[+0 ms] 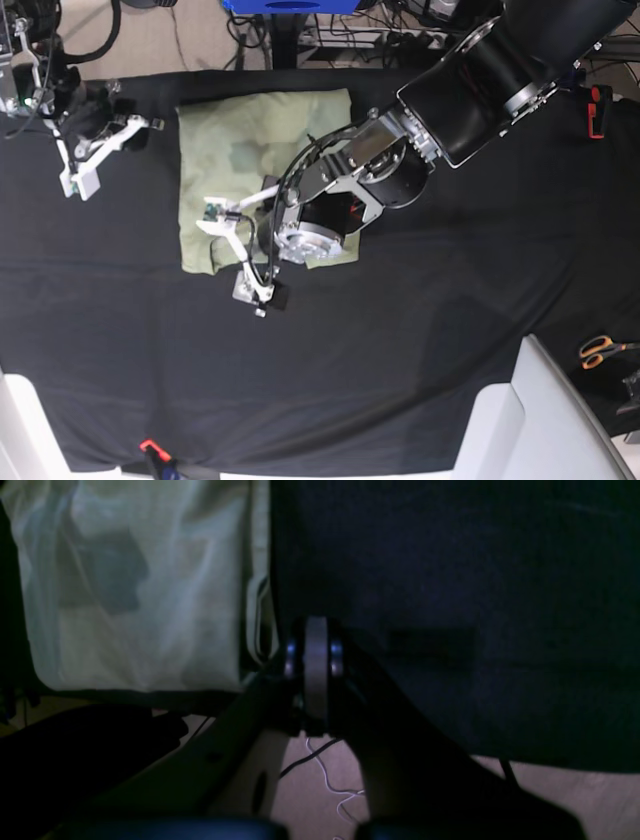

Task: Fold the T-shirt properly
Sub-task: 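Lower the flipped shirt flat and release it with the left gripper, then pat the folded shirt square with both grippers along its collar edge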

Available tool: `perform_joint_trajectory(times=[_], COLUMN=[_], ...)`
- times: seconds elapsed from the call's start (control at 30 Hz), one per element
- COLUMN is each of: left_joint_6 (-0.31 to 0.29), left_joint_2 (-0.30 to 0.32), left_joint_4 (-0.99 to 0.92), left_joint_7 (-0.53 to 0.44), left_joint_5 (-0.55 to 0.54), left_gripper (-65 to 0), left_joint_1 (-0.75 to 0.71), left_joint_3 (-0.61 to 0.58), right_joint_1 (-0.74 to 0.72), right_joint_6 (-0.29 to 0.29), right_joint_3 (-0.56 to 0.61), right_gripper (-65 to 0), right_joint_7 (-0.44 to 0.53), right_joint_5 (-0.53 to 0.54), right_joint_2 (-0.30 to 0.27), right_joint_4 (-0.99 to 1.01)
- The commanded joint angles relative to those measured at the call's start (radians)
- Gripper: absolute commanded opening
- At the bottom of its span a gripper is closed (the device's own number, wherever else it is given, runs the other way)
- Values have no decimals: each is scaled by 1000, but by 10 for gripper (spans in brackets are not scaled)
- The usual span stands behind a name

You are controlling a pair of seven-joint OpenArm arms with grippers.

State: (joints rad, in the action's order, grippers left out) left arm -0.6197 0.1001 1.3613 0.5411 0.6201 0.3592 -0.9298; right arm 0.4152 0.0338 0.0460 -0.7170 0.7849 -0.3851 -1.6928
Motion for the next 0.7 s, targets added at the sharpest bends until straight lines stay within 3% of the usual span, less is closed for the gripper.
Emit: perform_joint_trajectory(times=[0.0, 0.07, 0.13, 0.2, 0.27, 0.4, 0.57, 0.67], left_joint_6=[11, 11, 11, 11, 11, 16, 17, 17], left_joint_2=[-12, -13, -18, -12, -12, -12, -1, 5], left_joint_4=[51, 131, 240, 341, 419, 470, 468, 468], left_joint_7=[1, 61, 103, 112, 112, 104, -6, -26], left_joint_5=[1, -4, -6, -6, -6, -6, -7, -7], left_gripper=[-109, -118, -212, -400, -650, -650, -650, -650], left_joint_1=[19, -13, -68, -139, -242, -450, -621, -659], left_joint_3=[25, 97, 176, 225, 271, 360, 409, 449], right_joint_1=[-2, -3, -3, -3, -2, 4, -37, -80], right_joint_6=[-5, -5, -5, -7, -8, -18, -88, -91], right_joint_3=[-4, -4, -1, 1, 2, 32, 211, 314], right_gripper=[-650, -650, -650, -650, -650, -650, -650, -650], right_joint_7=[10, 10, 10, 10, 10, 10, 17, 15], right_joint_5=[9, 9, 9, 8, 8, 6, -104, -152], right_joint_2=[-15, -15, -15, -15, -15, -18, -39, -28], right_joint_4=[-10, -11, -19, -34, -65, -135, -171, -151])
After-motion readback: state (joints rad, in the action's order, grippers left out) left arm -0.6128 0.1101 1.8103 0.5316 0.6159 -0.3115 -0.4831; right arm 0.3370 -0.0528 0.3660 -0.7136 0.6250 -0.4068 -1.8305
